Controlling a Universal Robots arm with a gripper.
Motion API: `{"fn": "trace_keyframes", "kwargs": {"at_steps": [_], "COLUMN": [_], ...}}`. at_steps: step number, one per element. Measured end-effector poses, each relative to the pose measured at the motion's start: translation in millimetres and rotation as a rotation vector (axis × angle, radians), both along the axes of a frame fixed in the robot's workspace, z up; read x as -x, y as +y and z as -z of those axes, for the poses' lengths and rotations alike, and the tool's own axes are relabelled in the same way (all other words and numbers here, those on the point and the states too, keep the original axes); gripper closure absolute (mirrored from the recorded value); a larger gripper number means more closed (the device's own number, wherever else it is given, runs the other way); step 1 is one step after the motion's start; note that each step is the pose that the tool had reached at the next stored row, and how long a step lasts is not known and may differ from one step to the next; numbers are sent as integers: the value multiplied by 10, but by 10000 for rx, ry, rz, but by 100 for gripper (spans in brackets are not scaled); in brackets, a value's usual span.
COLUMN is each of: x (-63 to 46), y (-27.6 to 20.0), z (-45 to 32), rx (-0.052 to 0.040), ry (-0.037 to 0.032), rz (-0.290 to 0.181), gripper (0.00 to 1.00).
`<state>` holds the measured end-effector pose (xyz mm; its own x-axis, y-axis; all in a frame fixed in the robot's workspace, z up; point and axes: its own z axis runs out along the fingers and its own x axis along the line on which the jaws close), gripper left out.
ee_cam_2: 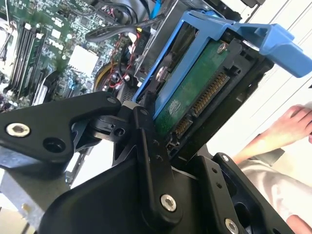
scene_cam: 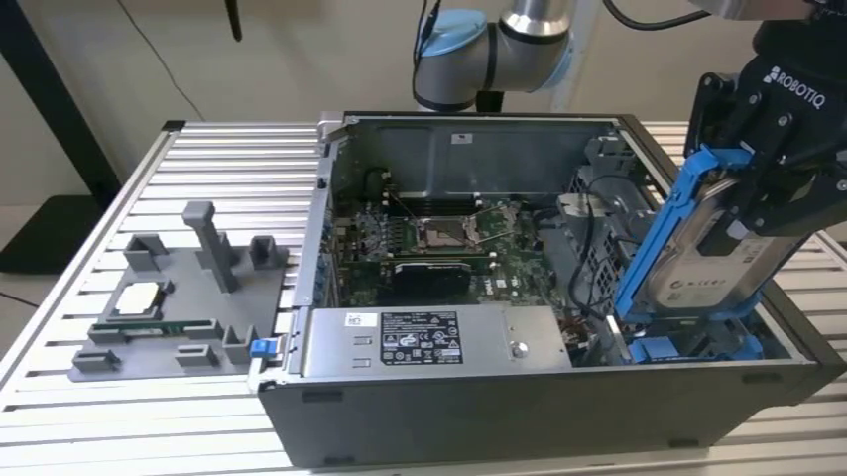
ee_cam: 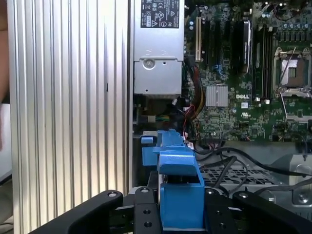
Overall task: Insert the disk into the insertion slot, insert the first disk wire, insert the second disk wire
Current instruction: 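Insert the disk into the insertion slot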
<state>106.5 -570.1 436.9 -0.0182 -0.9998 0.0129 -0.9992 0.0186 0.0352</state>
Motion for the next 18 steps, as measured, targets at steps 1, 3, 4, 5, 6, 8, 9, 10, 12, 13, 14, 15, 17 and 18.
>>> {"fn": "trace_keyframes", "kwargs": {"at_steps": [1, 3, 4, 5, 6, 8, 9, 10, 12, 13, 14, 15, 17, 18], "x": [-6, -20, -27, -34, -42, -59, -69, -78, -91, -97, -101, -103, -109, -112], "y": [0, -2, -4, -6, -7, -10, -12, -13, -15, -15, -15, -15, -15, -15], "z": [9, 31, 42, 53, 64, 87, 98, 111, 136, 149, 164, 178, 206, 220], "rx": [-5, -15, -19, -26, -33, -47, -54, -64, -84, -96, -108, -117, -150, -176], "ry": [0, 0, -1, 0, 0, 0, 0, 0, 0, 0, 0, 0, 0, 0], "rz": [0, 0, 0, 0, 0, 0, 0, -1, 0, 0, 0, 0, 0, 0], "gripper": [100, 100, 100, 100, 100, 100, 100, 100, 100, 100, 100, 100, 100, 100]}}
